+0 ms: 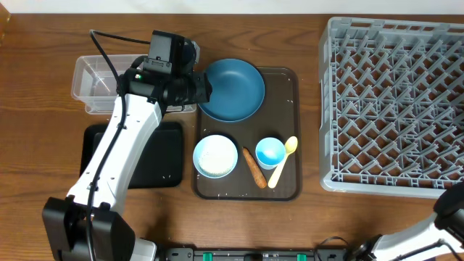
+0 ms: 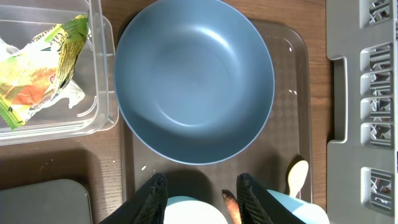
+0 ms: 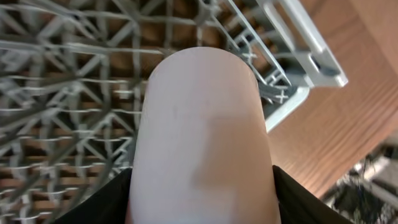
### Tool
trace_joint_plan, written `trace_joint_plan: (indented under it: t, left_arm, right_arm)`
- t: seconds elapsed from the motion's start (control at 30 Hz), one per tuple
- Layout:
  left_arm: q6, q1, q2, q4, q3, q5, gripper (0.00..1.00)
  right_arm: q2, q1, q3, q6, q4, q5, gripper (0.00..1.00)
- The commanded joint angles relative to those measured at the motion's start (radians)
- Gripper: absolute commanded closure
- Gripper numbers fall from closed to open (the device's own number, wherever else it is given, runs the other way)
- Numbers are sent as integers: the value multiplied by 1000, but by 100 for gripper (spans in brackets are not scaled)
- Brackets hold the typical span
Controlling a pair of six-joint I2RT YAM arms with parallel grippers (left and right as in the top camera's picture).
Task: Sort waste into correct bins and load items into the dishwasher rack
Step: 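Place the pink cup into the grey dish rack with the right gripper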
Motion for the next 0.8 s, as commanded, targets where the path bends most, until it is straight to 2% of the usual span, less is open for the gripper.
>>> trace_joint_plan:
  t: [0.0, 0.37, 0.47, 0.53, 0.63, 0.67, 0.77]
  left_arm:
    - [17, 2, -2, -3, 11, -6, 61]
    - [17, 2, -2, -3, 11, -6, 61]
    - [17, 2, -2, -3, 11, -6, 61]
    - [17, 2, -2, -3, 11, -6, 61]
    - [17, 2, -2, -3, 11, -6, 61]
    - [17, 2, -2, -3, 11, -6, 61]
    - [17, 2, -2, -3, 11, -6, 58]
  right_arm:
    - [34, -23, 19, 14, -4, 16, 99]
    - [160, -30, 18, 14, 17, -15, 99]
    - [186, -30, 18, 14, 22, -17, 94]
    - [196, -30, 18, 14, 28, -18, 81]
    - [196, -30, 19, 14, 35, -42, 32]
    - [196, -30, 19, 14, 37, -54, 23]
    - [196, -30, 19, 13, 37, -95, 14]
